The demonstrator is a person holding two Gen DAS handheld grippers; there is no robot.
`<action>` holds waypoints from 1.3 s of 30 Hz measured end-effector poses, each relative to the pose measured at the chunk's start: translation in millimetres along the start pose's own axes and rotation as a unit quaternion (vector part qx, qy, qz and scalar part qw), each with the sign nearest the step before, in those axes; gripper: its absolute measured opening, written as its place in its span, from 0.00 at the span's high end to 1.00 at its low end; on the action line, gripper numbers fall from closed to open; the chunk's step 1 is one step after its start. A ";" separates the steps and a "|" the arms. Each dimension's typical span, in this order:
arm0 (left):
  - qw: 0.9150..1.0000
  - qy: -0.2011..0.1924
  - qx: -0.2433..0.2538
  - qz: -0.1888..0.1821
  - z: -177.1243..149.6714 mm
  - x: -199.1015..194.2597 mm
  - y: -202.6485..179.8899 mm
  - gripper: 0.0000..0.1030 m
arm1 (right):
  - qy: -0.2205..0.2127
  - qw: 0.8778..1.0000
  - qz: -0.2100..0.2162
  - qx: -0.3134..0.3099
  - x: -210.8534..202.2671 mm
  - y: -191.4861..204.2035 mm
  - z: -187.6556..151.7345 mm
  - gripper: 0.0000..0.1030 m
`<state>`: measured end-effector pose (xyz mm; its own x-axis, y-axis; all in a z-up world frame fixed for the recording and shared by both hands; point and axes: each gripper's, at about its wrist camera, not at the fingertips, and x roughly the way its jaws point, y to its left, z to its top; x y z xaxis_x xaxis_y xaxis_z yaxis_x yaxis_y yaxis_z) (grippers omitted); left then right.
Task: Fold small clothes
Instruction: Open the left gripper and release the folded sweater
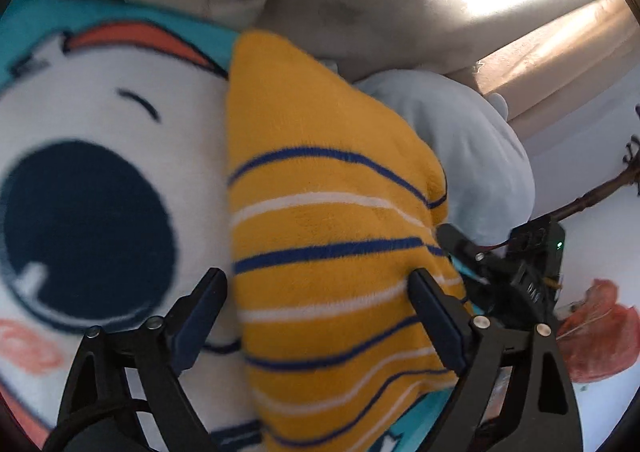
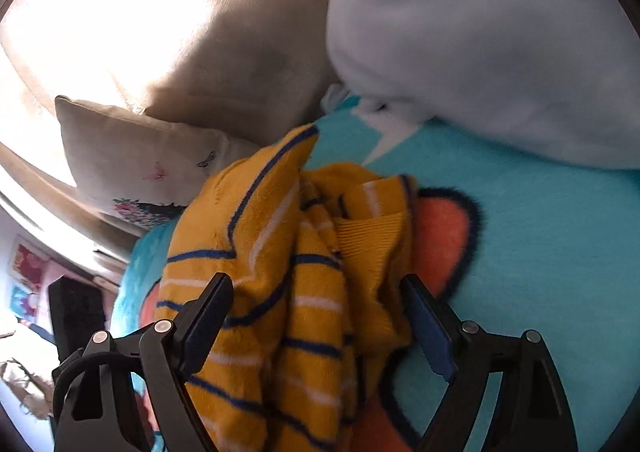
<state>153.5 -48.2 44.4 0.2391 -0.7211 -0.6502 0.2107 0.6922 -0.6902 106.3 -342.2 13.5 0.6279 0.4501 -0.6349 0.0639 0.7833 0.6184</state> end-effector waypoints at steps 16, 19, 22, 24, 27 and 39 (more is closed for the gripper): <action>0.994 -0.069 0.019 0.086 7.4 -70.6 -16.4 0.43 | -0.011 0.995 0.096 -0.035 2.5 72.4 -0.7 0.61; 0.989 -0.058 0.013 0.138 -4.4 -67.7 -1.1 0.42 | -0.004 0.998 0.049 -0.037 23.0 66.7 -9.4 0.52; 0.988 -0.064 0.025 0.140 -18.4 -75.1 -0.1 0.42 | -0.010 0.999 0.004 -0.050 25.8 61.5 -18.5 0.45; 0.986 -0.078 0.039 0.145 -28.8 -84.1 -4.7 0.42 | -0.021 0.998 -0.001 -0.056 9.7 64.0 -19.0 0.45; 0.983 -0.087 0.054 0.154 -48.2 -88.6 -5.9 0.42 | -0.060 0.995 0.005 -0.085 -25.3 77.8 -17.3 0.48; 0.978 -0.114 0.044 0.168 -89.6 -106.6 5.4 0.38 | 0.026 0.998 0.048 -0.016 9.2 66.1 -52.8 0.57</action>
<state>44.2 29.8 81.5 0.5113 -0.4344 -0.7415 0.1626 0.8962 -0.4129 75.4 -263.6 24.2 0.5891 0.5441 -0.5974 -0.0194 0.7486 0.6628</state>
